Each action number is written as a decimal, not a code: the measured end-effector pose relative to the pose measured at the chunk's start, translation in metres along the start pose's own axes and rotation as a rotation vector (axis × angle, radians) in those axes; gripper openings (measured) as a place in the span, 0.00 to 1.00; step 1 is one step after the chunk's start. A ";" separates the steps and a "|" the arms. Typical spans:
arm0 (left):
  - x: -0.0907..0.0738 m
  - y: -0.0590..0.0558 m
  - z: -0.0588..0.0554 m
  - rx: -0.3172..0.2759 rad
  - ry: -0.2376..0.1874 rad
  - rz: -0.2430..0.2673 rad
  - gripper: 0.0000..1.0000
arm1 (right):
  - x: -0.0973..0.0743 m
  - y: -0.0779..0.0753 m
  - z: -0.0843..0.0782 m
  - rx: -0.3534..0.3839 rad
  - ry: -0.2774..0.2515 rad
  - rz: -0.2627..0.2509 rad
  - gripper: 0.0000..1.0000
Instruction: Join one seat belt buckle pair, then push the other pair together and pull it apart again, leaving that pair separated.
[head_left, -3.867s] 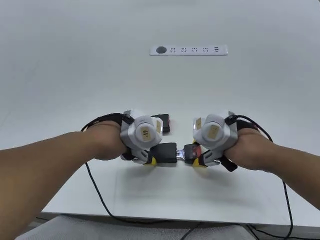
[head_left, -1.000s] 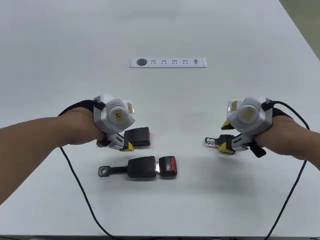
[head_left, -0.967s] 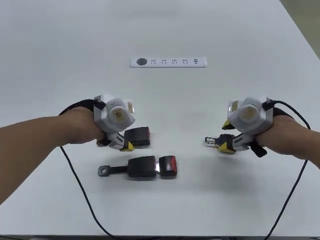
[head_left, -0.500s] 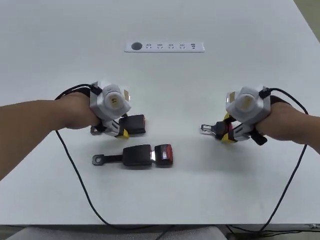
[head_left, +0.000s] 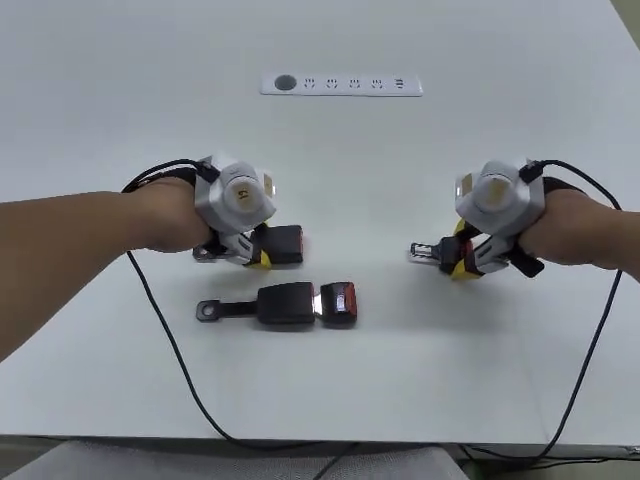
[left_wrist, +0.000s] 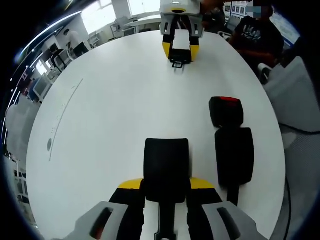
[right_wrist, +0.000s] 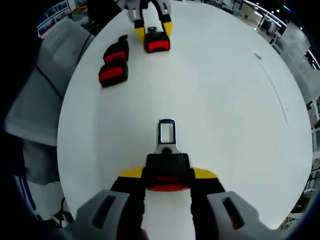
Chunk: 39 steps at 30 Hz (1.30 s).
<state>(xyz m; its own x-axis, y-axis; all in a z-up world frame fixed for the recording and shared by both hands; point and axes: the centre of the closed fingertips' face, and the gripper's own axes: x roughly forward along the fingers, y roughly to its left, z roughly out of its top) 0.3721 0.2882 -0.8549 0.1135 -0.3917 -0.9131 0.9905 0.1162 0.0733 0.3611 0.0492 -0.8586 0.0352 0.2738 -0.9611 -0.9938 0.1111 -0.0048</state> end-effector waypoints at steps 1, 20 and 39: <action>0.000 0.000 0.000 0.000 0.002 -0.001 0.32 | 0.000 0.000 0.000 -0.004 0.002 0.001 0.36; -0.001 -0.001 0.000 0.004 -0.004 -0.003 0.32 | 0.015 0.006 0.044 -0.083 0.035 0.000 0.36; 0.005 0.005 -0.005 0.008 0.022 -0.006 0.32 | 0.047 0.002 0.142 -0.129 -0.093 -0.021 0.36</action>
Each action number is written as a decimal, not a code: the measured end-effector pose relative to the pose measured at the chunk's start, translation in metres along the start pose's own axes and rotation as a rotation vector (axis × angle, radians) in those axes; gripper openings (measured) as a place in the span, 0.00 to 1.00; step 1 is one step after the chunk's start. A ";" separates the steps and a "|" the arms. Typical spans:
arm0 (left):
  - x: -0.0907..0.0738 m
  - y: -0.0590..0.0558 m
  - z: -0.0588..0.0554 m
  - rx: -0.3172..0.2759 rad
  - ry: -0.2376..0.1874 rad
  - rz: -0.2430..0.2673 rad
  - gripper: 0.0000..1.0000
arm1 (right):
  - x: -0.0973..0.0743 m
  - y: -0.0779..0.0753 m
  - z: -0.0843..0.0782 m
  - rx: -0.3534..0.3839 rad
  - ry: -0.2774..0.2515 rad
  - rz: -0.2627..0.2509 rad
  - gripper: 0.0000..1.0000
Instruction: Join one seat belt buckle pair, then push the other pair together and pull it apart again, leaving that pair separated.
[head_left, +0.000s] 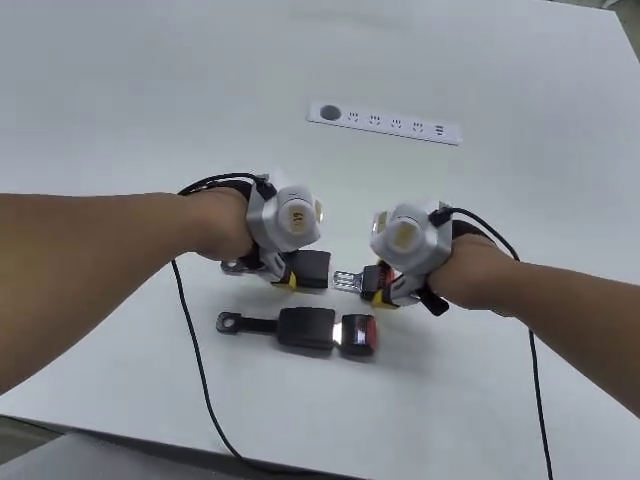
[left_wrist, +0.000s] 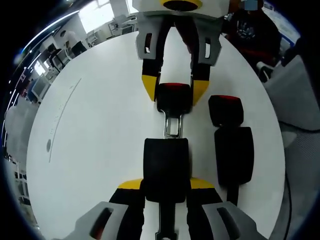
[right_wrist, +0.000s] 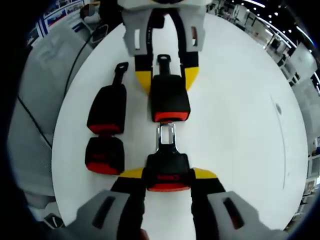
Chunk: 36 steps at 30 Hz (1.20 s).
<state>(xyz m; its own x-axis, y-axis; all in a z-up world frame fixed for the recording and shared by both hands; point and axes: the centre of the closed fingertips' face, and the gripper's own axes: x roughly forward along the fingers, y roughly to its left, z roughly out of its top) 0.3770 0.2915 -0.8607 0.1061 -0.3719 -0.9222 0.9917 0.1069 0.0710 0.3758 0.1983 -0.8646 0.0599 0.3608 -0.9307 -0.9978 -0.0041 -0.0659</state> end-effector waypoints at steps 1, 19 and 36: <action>0.000 0.000 0.000 0.002 0.001 -0.002 0.32 | 0.001 -0.001 0.002 0.002 -0.004 -0.001 0.36; 0.003 0.000 0.003 0.020 0.050 -0.026 0.32 | 0.004 -0.005 0.016 -0.013 -0.077 0.005 0.34; -0.003 -0.005 0.004 0.015 0.016 -0.026 0.31 | 0.009 -0.006 0.037 -0.030 -0.117 -0.009 0.34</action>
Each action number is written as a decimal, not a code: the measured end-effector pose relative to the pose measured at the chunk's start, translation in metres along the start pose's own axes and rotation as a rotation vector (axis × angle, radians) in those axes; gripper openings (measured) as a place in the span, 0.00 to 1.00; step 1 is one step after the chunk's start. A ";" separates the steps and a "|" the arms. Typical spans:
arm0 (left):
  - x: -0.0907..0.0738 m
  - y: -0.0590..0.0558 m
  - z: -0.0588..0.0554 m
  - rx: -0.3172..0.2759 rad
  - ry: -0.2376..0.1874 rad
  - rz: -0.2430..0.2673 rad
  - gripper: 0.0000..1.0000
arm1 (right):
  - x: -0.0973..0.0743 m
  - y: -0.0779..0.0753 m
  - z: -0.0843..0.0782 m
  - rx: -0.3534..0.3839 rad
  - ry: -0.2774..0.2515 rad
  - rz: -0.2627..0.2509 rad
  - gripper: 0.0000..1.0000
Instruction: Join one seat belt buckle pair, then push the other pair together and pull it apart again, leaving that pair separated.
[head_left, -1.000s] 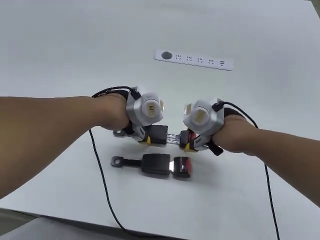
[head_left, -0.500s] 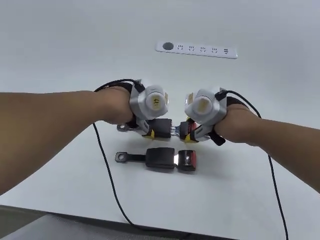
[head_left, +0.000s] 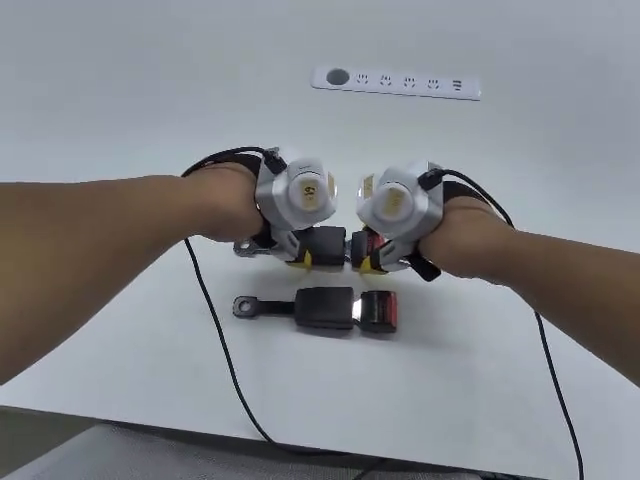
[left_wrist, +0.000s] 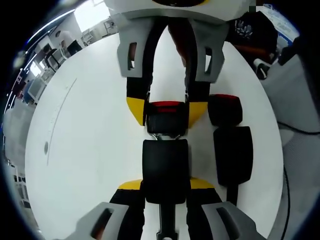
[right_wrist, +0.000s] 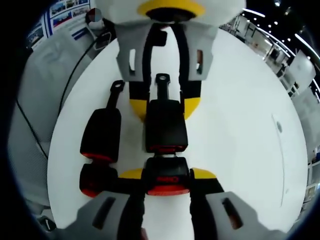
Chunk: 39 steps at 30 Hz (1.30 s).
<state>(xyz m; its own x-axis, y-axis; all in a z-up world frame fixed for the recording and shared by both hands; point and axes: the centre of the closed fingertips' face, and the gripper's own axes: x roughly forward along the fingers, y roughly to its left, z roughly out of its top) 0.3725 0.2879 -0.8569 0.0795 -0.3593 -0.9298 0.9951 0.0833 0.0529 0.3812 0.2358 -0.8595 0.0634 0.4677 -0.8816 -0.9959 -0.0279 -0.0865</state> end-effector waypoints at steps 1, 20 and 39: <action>0.000 0.000 0.000 -0.001 -0.004 0.002 0.31 | 0.000 0.000 0.000 0.006 -0.012 0.002 0.34; -0.002 0.000 0.000 -0.054 -0.035 0.002 0.32 | -0.004 0.006 -0.004 0.021 -0.029 0.025 0.35; 0.001 -0.002 -0.001 -0.059 -0.032 0.006 0.32 | -0.030 0.009 -0.062 0.077 0.013 0.000 0.36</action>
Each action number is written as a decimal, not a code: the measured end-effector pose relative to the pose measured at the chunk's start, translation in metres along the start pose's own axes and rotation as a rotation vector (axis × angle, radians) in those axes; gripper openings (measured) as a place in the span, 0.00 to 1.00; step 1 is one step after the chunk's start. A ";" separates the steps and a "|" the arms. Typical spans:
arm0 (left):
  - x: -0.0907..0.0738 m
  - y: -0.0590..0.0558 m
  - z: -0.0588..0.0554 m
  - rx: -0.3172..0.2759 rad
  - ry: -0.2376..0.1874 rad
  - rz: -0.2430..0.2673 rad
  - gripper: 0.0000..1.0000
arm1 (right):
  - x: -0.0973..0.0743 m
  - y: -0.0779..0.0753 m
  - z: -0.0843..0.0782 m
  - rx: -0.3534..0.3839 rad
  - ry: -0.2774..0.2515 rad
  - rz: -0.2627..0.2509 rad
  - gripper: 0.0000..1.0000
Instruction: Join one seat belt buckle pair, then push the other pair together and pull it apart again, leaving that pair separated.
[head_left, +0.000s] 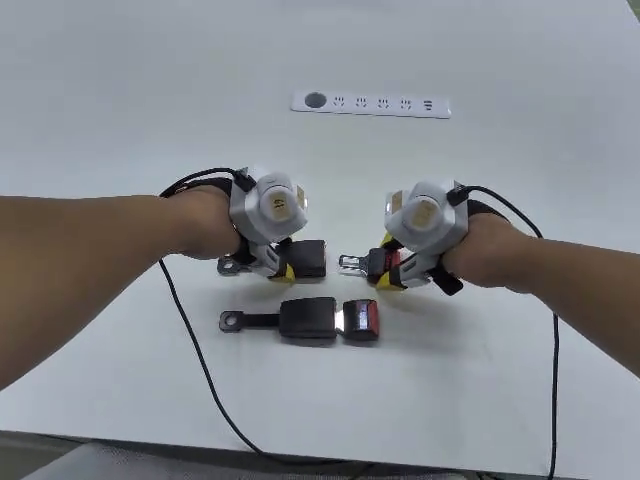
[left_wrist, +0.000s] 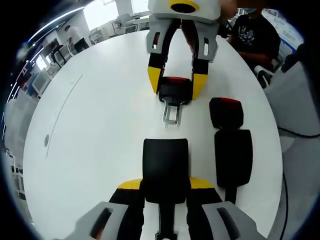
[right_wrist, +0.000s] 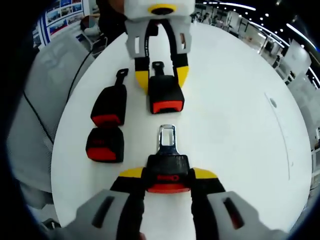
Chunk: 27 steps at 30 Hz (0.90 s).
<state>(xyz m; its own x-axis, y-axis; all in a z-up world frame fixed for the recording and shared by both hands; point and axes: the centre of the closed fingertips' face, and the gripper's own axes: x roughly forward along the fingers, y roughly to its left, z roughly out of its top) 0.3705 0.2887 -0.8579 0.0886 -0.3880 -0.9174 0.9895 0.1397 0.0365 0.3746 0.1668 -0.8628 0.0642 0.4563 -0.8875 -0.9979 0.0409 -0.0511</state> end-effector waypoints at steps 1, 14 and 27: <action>0.000 0.000 0.000 0.001 -0.001 0.000 0.32 | -0.003 0.000 -0.005 0.003 0.009 -0.005 0.36; 0.000 0.001 0.002 -0.004 0.013 -0.005 0.33 | -0.049 0.007 -0.079 0.054 0.116 -0.050 0.36; -0.002 0.002 0.001 -0.042 0.065 0.012 0.33 | -0.059 0.012 -0.091 0.013 0.201 -0.101 0.37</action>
<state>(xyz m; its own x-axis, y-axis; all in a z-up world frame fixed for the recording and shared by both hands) 0.3721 0.2885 -0.8561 0.0915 -0.3267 -0.9407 0.9827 0.1825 0.0323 0.3573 0.0598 -0.8524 0.1585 0.2629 -0.9517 -0.9862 0.0890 -0.1397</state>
